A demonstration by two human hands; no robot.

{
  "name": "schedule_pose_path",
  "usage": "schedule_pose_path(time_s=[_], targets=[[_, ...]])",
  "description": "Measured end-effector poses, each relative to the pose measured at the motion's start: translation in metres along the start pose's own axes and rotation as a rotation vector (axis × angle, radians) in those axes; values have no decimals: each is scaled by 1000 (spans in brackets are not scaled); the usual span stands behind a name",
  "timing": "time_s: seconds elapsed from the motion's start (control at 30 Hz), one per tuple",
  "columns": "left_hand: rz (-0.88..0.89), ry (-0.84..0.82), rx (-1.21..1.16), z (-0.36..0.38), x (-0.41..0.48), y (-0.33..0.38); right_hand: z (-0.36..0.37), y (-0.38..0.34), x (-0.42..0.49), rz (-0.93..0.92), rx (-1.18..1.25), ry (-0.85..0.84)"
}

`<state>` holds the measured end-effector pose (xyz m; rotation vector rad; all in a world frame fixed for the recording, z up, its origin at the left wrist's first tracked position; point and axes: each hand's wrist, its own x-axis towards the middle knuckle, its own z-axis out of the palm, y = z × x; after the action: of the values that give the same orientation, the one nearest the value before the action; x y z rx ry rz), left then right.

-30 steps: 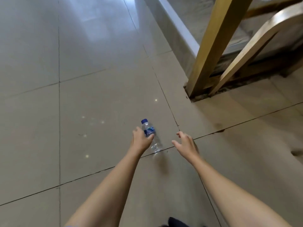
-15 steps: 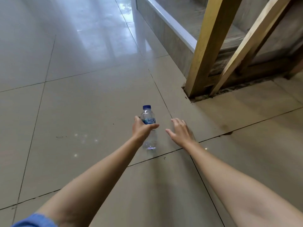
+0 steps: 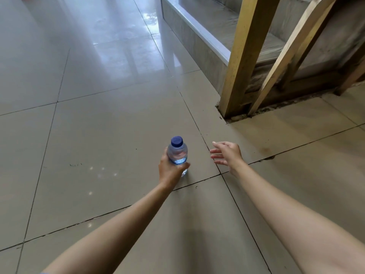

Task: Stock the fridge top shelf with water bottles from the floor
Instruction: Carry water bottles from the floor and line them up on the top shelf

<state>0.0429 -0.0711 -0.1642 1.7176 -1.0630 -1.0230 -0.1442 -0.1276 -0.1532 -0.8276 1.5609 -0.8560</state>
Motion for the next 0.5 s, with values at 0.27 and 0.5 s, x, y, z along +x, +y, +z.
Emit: schedule_pose_path(time_s=[0.27,0.5], targets=[[108,-67,110,-5,38,97,-13,-88,-2,-14,-284,-70],[232,-207,116,-6,-6,310,-90,-263,-97,-103,-584,-45]])
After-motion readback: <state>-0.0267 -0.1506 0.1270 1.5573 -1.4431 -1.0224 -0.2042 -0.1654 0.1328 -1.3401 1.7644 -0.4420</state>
